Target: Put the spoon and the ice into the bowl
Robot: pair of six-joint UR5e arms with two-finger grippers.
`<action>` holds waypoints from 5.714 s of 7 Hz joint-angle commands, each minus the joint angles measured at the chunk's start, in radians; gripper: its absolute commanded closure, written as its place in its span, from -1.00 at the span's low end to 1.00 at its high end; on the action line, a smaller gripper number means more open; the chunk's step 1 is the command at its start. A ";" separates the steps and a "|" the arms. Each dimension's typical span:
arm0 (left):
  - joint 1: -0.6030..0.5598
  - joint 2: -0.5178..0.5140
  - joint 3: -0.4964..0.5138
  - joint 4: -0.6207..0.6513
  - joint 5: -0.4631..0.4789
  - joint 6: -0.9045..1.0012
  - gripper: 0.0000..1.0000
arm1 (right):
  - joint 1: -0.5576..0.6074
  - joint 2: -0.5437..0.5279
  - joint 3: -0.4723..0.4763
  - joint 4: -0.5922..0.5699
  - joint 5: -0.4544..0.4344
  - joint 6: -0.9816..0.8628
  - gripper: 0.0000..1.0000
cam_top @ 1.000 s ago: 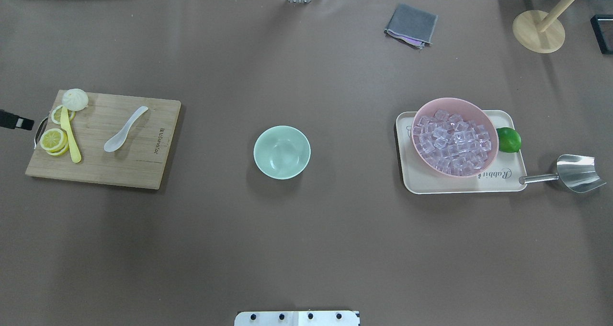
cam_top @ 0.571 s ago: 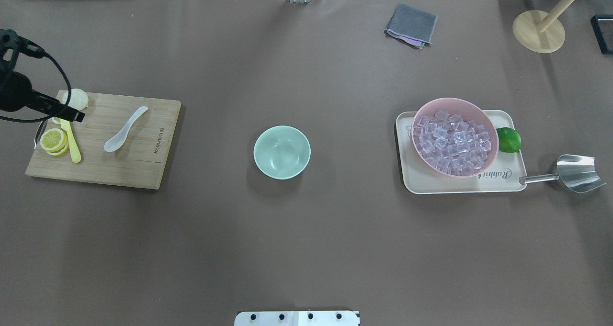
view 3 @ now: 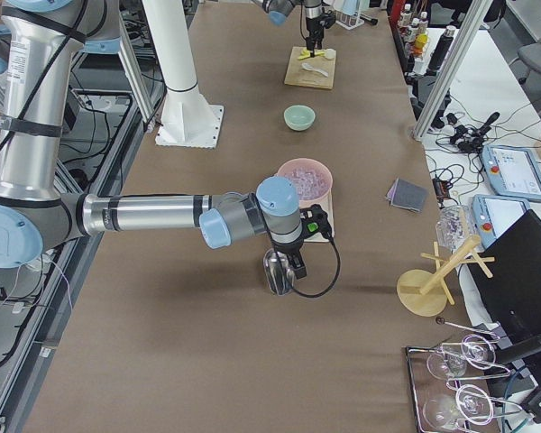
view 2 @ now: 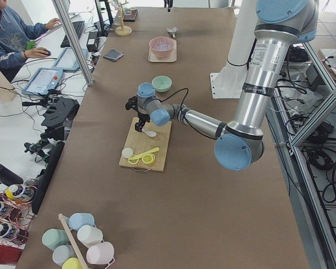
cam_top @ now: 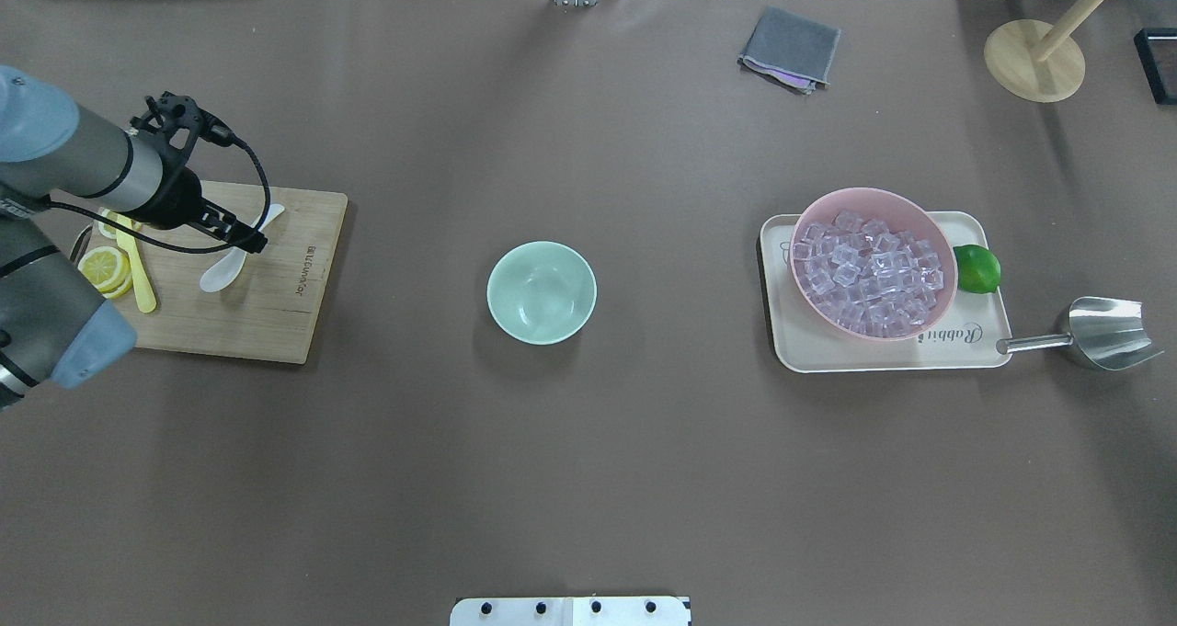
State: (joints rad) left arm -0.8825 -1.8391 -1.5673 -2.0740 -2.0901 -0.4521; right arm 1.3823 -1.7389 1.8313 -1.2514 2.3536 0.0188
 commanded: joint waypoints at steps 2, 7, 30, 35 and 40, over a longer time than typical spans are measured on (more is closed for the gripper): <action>0.025 -0.023 0.047 -0.001 0.001 0.007 -0.38 | -0.009 -0.002 0.002 0.001 0.003 0.007 -0.90; 0.016 -0.028 0.044 0.006 -0.002 0.021 1.00 | -0.009 -0.005 0.000 0.001 0.001 0.006 -0.94; 0.205 -0.164 -0.166 -0.017 0.122 -0.665 -0.96 | -0.597 0.291 0.080 0.096 -0.364 0.806 -0.44; 0.206 -0.161 -0.169 -0.017 0.160 -0.669 -0.96 | -0.621 0.318 0.026 0.098 -0.359 0.678 -0.33; 0.206 -0.161 -0.168 -0.017 0.160 -0.668 -0.96 | -0.614 0.357 -0.043 0.107 -0.364 0.601 -0.24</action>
State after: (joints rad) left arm -0.6765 -2.0003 -1.7367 -2.0908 -1.9297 -1.1211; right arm 0.7668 -1.3941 1.8025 -1.1450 1.9889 0.6222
